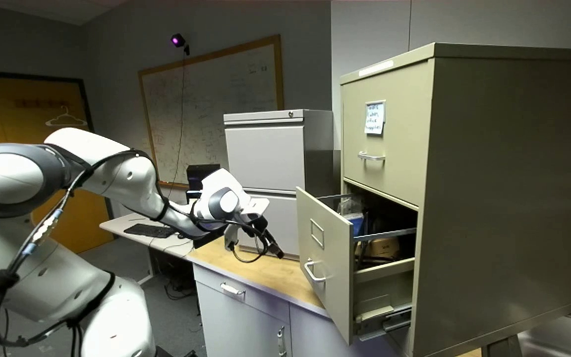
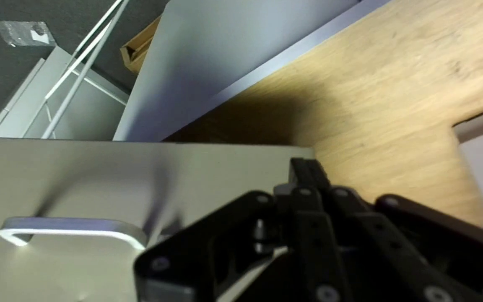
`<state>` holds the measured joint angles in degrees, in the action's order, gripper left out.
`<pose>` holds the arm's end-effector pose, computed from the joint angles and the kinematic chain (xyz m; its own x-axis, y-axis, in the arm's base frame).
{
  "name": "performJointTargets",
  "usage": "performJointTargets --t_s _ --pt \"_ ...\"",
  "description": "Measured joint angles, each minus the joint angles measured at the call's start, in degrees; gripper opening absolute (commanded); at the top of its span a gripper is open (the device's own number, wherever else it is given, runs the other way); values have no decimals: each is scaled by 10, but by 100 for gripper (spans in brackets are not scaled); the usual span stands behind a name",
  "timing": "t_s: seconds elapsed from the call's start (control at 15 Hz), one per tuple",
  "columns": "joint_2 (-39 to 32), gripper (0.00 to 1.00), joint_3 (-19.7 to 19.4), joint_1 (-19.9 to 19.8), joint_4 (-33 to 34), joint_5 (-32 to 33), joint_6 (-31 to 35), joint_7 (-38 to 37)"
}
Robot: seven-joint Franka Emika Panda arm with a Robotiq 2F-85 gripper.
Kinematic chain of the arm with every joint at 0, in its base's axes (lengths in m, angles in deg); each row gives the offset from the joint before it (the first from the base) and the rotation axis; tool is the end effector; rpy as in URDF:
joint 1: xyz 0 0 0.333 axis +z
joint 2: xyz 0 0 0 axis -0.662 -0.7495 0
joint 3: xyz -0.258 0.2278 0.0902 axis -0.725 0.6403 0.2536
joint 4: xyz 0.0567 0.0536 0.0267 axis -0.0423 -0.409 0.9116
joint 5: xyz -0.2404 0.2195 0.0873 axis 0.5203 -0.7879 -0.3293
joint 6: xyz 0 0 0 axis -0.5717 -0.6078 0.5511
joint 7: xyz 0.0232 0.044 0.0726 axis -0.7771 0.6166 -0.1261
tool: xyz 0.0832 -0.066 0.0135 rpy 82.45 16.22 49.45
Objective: Close the bottom drawer
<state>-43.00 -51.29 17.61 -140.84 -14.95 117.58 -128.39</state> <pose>0.3284 -0.0052 0.4933 0.6169 -0.5481 0.5648 -0.6846 -0.7277 0.0415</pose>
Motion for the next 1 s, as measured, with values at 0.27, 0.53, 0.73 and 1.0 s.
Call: performJointTargets --t_s 0.27,0.53,0.73,1.0 --pt "-3 0 49 -86 2 95 36 -161" --pt "-2 0 151 -192 19 162 76 -329" --pt "10 2 277 -307 43 213 88 -462" --pt "64 0 451 -448 71 258 68 -648"
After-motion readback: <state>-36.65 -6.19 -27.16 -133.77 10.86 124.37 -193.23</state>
